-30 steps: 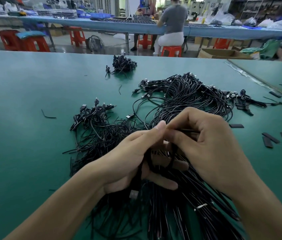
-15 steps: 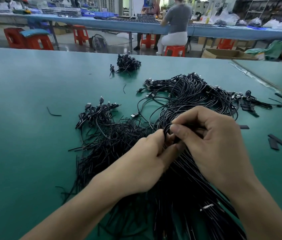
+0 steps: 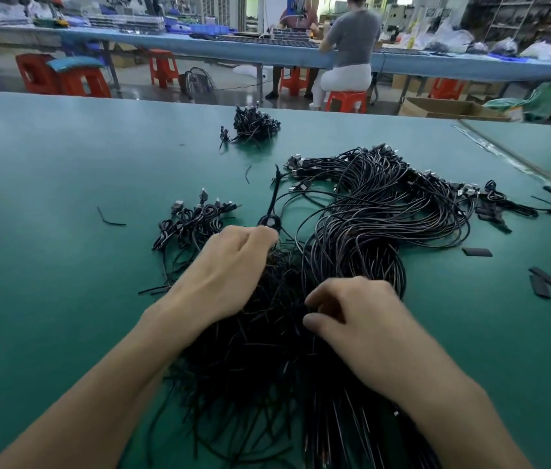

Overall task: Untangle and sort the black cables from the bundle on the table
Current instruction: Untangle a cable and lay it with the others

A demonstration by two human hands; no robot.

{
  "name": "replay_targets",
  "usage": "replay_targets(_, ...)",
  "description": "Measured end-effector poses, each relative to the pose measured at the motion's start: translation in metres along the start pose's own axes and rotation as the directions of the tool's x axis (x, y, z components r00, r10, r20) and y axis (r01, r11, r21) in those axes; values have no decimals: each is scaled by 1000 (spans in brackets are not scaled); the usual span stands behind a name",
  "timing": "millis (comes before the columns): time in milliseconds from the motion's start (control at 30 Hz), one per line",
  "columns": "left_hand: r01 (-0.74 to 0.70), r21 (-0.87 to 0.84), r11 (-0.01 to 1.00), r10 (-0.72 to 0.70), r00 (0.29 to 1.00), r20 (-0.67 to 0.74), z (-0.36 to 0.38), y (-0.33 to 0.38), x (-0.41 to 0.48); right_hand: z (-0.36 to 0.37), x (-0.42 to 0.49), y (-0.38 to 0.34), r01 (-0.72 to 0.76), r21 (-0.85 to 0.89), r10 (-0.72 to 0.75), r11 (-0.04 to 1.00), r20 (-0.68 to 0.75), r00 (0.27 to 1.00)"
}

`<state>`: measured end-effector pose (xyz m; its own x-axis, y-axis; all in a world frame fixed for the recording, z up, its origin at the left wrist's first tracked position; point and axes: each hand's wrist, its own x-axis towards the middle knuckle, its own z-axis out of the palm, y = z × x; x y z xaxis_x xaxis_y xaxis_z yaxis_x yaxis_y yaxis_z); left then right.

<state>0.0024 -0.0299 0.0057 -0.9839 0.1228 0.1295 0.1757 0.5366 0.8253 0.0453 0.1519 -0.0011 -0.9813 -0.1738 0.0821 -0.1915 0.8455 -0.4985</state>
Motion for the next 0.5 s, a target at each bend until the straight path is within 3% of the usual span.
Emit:
replay_targets(100,49,-94,994,-46,999,29,1,0,2,19,-3,-9,32,-119,-35,992,-22,999)
replay_targets(233,61,-97,993,-55,997,56,8,1,2,29,-4,-8,39,-165,-49,985,-61,997)
replay_targets(500,-36,-87,996,29,997,-73,15,4,0,34,-6,-12,52,-198,-66,979,-65,996)
